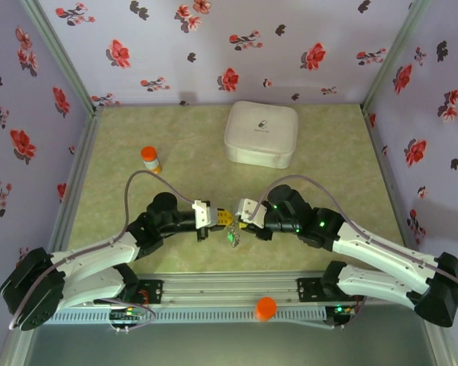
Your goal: Put the keys on the keyring
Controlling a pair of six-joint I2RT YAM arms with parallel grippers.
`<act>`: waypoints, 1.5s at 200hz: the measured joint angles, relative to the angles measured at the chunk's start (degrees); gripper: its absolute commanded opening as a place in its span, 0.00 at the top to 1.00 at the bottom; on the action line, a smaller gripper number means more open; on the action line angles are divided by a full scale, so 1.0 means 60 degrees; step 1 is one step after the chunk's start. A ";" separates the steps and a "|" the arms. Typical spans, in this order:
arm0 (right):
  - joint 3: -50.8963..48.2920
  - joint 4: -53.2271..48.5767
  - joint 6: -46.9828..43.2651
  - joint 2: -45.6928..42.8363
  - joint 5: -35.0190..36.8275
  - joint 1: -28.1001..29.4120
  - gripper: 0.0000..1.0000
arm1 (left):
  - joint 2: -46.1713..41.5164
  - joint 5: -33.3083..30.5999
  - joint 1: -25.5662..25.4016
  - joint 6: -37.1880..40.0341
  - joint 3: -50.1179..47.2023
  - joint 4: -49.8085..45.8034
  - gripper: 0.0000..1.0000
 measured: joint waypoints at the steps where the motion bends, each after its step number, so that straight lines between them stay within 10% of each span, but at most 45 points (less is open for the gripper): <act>1: 0.0000 0.0000 -0.0004 -0.0004 0.0004 0.0000 0.76 | 0.0000 0.0000 0.0000 0.0000 0.0000 0.0000 1.00; 195: 0.0011 -0.0208 -0.0069 -0.0036 -0.0146 0.0000 0.95 | 0.0000 0.0178 0.0000 0.0109 0.0004 -0.0477 1.00; 231: 0.0011 -0.0211 -0.0080 -0.0018 -0.0164 0.0000 0.62 | 0.0000 0.0240 0.0000 0.0109 0.0004 -0.0510 1.00; 300: 0.0011 -0.0215 -0.0204 -0.0025 -0.0215 0.0004 0.76 | 0.0000 0.0244 0.0000 0.0109 0.0004 -0.0510 1.00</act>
